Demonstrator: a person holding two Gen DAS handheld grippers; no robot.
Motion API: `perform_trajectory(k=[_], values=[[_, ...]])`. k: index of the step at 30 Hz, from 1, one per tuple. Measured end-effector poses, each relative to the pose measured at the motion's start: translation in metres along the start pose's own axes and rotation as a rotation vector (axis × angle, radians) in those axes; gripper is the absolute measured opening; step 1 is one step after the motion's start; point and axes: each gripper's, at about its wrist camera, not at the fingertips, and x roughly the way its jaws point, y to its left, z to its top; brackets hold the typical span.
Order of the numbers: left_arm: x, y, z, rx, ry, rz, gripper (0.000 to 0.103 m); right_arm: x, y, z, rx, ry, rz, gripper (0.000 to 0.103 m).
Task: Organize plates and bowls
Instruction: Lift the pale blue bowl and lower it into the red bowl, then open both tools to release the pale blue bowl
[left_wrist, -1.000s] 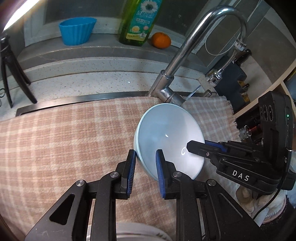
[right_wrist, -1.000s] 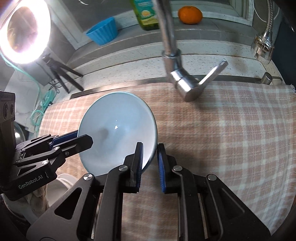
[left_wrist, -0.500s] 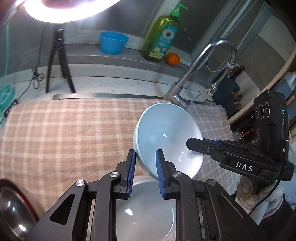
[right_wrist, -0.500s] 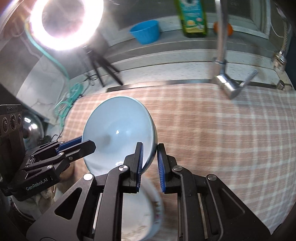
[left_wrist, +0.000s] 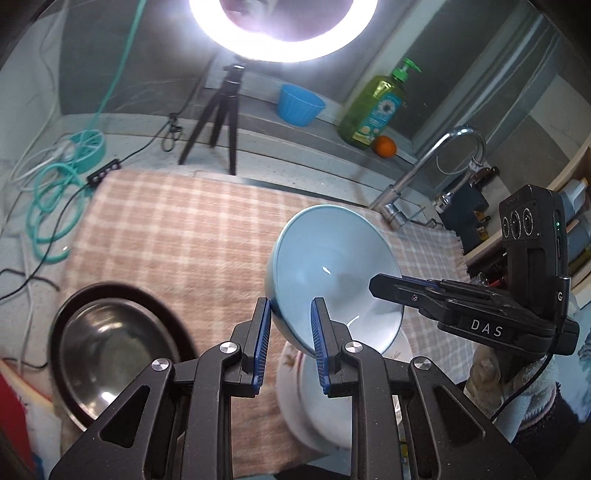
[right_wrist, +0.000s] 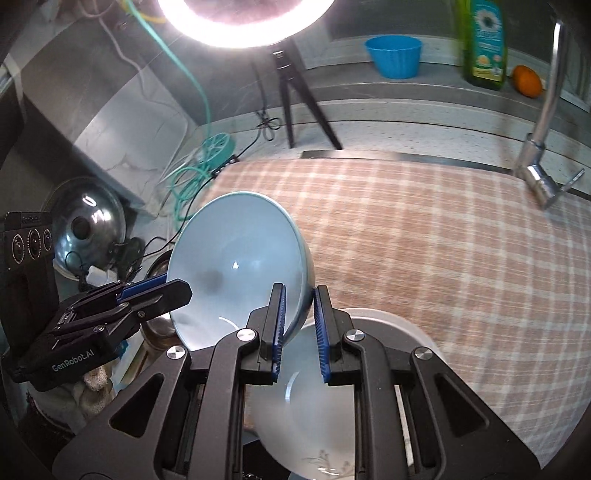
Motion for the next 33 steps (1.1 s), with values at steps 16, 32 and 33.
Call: perform_trajectory(k=[16, 32, 33], values=[[-0.055, 0.083, -0.032, -0.166, -0.048, 0.079, 0.020, 0.057, 0.097, 0.002, -0.150, 0.087, 0.071, 0.016], [-0.061, 0.122, -0.051, -0.231, -0.031, 0.116, 0.020, 0.109, 0.131, -0.006, -0.210, 0.179, 0.058, 0.016], [-0.061, 0.122, -0.051, -0.232, -0.028, 0.117, 0.020, 0.111, 0.131, -0.006, -0.211, 0.182, 0.057, 0.016]])
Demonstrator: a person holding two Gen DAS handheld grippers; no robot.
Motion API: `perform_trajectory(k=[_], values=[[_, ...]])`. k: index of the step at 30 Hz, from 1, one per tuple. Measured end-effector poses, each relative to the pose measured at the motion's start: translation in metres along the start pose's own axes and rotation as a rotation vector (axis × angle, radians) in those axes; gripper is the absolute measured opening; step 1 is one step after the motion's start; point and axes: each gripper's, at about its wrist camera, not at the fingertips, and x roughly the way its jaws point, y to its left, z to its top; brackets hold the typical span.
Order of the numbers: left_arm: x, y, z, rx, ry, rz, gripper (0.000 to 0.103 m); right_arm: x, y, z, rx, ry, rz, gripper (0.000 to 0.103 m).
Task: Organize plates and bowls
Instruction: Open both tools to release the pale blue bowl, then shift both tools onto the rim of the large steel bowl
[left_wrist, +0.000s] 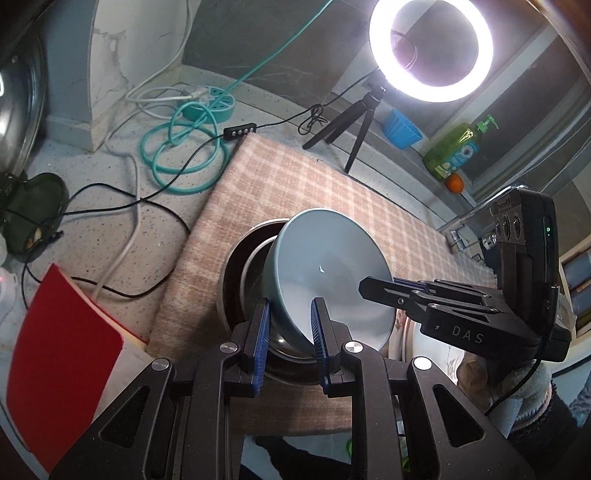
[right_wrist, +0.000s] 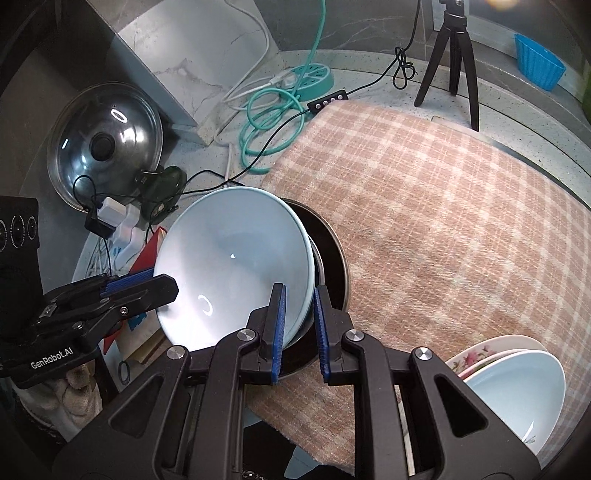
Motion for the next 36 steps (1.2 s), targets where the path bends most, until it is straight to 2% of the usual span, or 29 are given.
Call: perform_trajectory(k=[10, 11, 12, 13, 14, 15, 24, 36], values=[[0.005, 0.000, 0.000, 0.009, 0.013, 0.037, 0.021, 0.013, 0.000, 0.003, -0.032, 0.023, -0.029, 0.016], [0.006, 0.001, 0.001, 0.006, 0.019, 0.039, 0.023, 0.012, 0.000, 0.003, -0.033, 0.015, -0.023, 0.022], [0.005, 0.002, 0.001, 0.001, 0.016, 0.034, 0.026, 0.010, 0.001, 0.003, -0.035, 0.005, -0.013, 0.033], [0.004, 0.002, 0.002, 0.003, 0.011, 0.036, 0.026, 0.008, 0.001, 0.004, -0.038, -0.006, -0.008, 0.038], [0.003, 0.002, 0.003, 0.004, 0.008, 0.039, 0.026, 0.005, 0.001, 0.004, -0.041, -0.018, -0.004, 0.049], [0.002, 0.003, 0.003, 0.003, 0.004, 0.041, 0.027, 0.002, 0.001, 0.004, -0.042, -0.031, 0.000, 0.052], [-0.005, 0.015, 0.007, -0.029, -0.027, 0.054, 0.027, -0.010, -0.017, 0.002, 0.025, -0.055, 0.021, 0.052], [-0.008, 0.044, -0.002, -0.124, -0.071, 0.130, 0.027, -0.026, -0.059, -0.024, 0.259, -0.101, 0.110, 0.052]])
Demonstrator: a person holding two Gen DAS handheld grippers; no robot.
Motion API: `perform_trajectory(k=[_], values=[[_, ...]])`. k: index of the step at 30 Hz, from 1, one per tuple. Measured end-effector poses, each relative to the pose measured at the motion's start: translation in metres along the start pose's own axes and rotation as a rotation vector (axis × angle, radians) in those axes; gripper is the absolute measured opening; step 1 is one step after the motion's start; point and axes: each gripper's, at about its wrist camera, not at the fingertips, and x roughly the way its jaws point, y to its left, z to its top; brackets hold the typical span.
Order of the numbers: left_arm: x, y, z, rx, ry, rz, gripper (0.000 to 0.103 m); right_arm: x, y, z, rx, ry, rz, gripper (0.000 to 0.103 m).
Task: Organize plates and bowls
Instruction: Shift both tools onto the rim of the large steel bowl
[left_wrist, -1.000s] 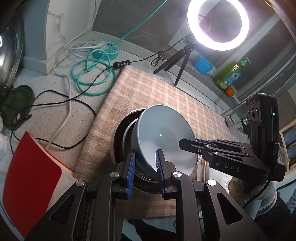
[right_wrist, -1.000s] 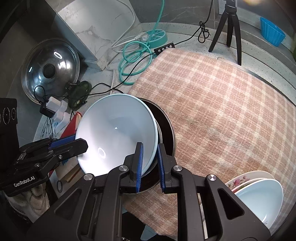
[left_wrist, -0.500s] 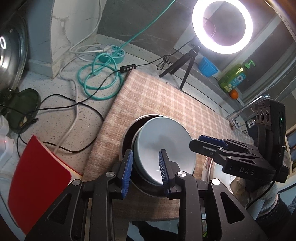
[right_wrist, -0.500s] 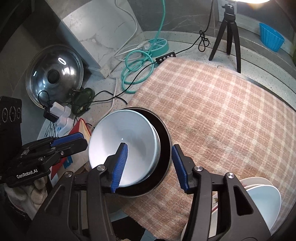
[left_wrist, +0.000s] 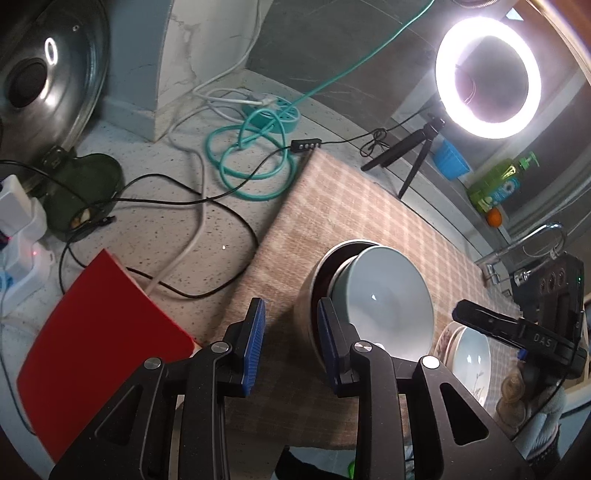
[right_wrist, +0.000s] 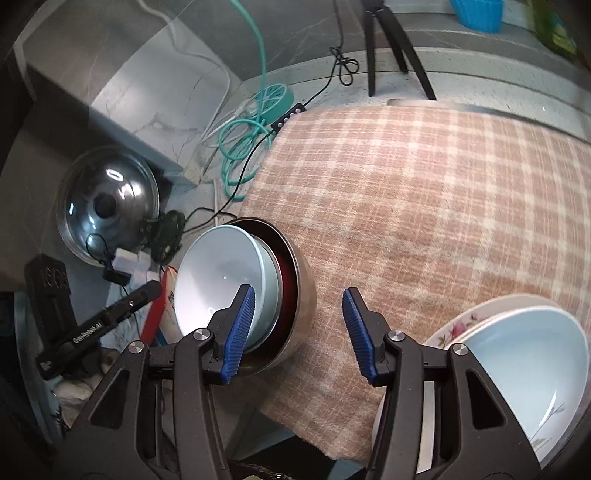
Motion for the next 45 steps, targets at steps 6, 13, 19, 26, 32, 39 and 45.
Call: perform_trajectory(k=[6, 13, 19, 26, 32, 39, 45], values=[[0.000, -0.003, -0.005, 0.018, -0.005, 0.018, 0.027, -0.004, -0.003, -0.007, 0.011, -0.013, -0.022, 0.052], [-0.001, -0.009, -0.009, 0.054, -0.012, 0.030, 0.027, -0.001, 0.001, -0.007, -0.006, -0.008, -0.037, 0.052], [0.001, -0.012, -0.009, 0.074, 0.001, 0.032, 0.027, 0.005, 0.004, -0.006, -0.008, -0.004, -0.029, 0.052], [0.003, -0.009, -0.006, 0.048, 0.016, -0.022, 0.027, 0.009, 0.006, -0.005, -0.013, 0.007, -0.018, 0.052], [0.005, -0.006, -0.005, 0.035, 0.028, -0.040, 0.027, 0.013, 0.006, -0.002, -0.009, 0.016, -0.011, 0.052], [0.018, -0.003, -0.006, 0.020, 0.057, -0.047, 0.027, 0.025, -0.002, -0.002, 0.026, 0.043, 0.002, 0.049], [0.026, 0.003, -0.005, -0.017, 0.082, -0.070, 0.027, 0.026, -0.007, -0.001, 0.053, 0.045, 0.008, 0.040]])
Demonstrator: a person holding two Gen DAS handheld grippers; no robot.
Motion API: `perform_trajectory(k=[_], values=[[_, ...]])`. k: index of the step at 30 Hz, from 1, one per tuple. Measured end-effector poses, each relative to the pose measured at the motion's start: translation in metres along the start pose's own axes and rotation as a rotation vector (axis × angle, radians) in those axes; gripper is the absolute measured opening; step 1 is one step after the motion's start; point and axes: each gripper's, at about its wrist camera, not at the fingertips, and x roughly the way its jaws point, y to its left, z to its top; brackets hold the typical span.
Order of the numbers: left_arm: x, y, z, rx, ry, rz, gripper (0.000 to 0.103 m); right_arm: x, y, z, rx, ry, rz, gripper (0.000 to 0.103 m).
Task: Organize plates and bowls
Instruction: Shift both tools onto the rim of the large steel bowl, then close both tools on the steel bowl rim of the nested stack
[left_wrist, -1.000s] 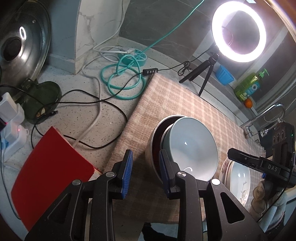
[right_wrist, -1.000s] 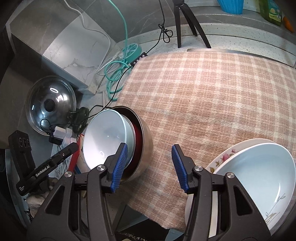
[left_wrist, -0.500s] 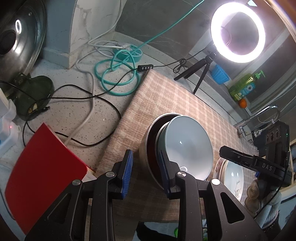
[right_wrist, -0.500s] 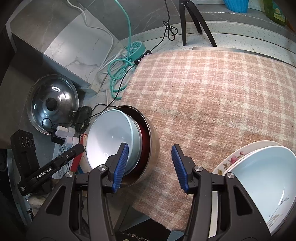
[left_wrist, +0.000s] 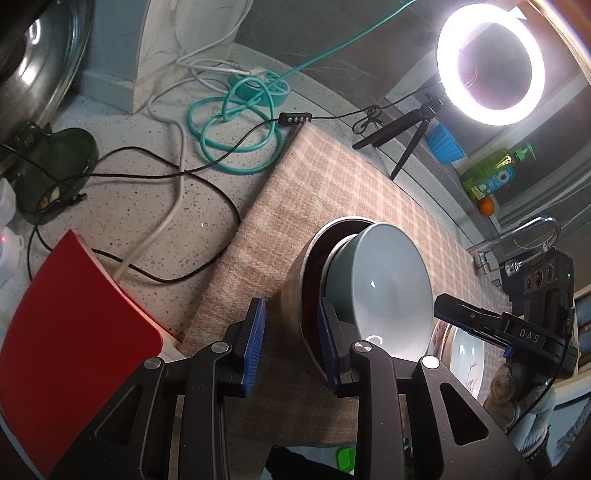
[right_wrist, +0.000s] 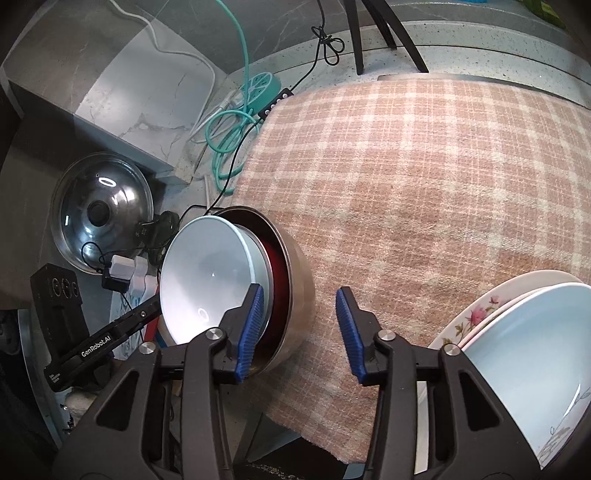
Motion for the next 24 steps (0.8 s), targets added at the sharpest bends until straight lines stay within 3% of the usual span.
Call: perform_trajectory(k=[20, 24], values=[[0.011, -0.001, 0.004, 0.041, 0.046, 0.027, 0.026, 0.027, 0.005, -0.001, -0.039, 0.070, -0.031, 0.023], [0.016, -0.002, 0.005, 0.051, 0.053, 0.027, 0.022, 0.028, 0.011, 0.000, -0.073, 0.067, -0.051, 0.019]])
